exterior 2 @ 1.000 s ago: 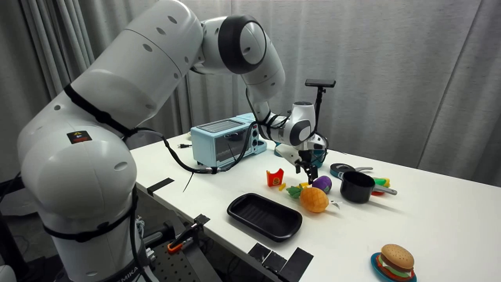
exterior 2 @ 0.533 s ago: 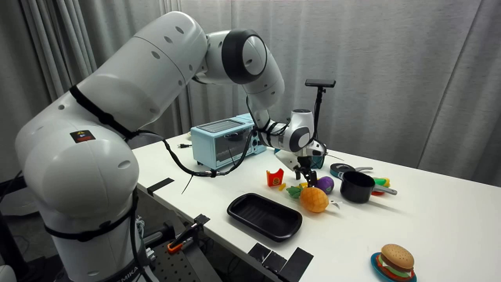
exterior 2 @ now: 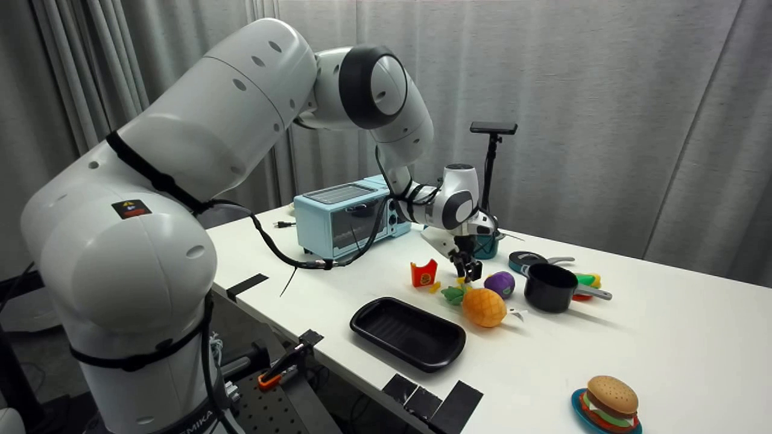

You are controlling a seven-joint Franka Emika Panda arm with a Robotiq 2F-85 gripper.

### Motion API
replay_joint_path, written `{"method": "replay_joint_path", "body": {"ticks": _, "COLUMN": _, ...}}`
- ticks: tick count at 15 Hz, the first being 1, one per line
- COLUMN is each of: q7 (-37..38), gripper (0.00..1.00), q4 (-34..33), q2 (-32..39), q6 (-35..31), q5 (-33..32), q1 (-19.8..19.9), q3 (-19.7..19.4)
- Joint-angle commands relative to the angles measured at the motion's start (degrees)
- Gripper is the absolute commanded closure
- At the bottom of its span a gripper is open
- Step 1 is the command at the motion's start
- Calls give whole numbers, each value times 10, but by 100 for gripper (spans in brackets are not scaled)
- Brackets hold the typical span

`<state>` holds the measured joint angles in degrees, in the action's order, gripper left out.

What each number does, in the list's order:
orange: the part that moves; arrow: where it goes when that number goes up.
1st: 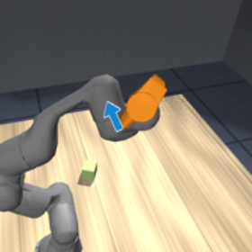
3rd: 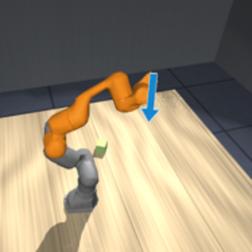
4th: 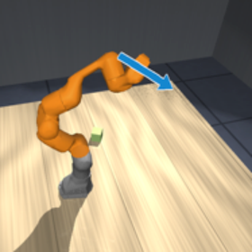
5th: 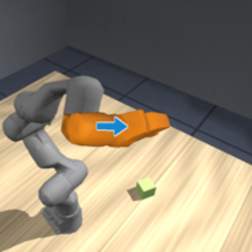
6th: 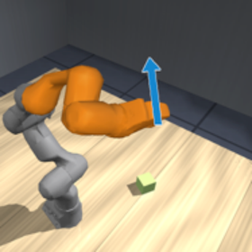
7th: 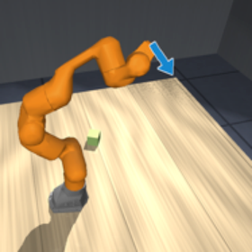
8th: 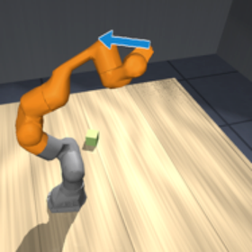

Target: Pick the potato chip and put it in the bag

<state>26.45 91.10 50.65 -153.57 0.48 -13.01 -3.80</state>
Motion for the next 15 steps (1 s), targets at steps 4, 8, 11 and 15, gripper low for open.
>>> {"method": "replay_joint_path", "body": {"ticks": 4, "q7": 2, "gripper": 95, "q4": -9, "q2": 8, "q6": -2, "q5": 8, "q1": -11, "q3": -10}}
{"method": "replay_joint_path", "body": {"ticks": 8, "q7": -3, "gripper": 95, "q4": 6, "q2": -15, "q6": -2, "q5": 4, "q1": -12, "q3": -11}}
{"method": "replay_joint_path", "body": {"ticks": 11, "q7": -12, "gripper": 95, "q4": 2, "q2": -37, "q6": 10, "q5": 1, "q1": -8, "q3": -11}}
{"method": "replay_joint_path", "body": {"ticks": 15, "q7": -16, "gripper": 95, "q4": 26, "q2": -78, "q6": 11, "q5": -1, "q1": -11, "q3": -6}}
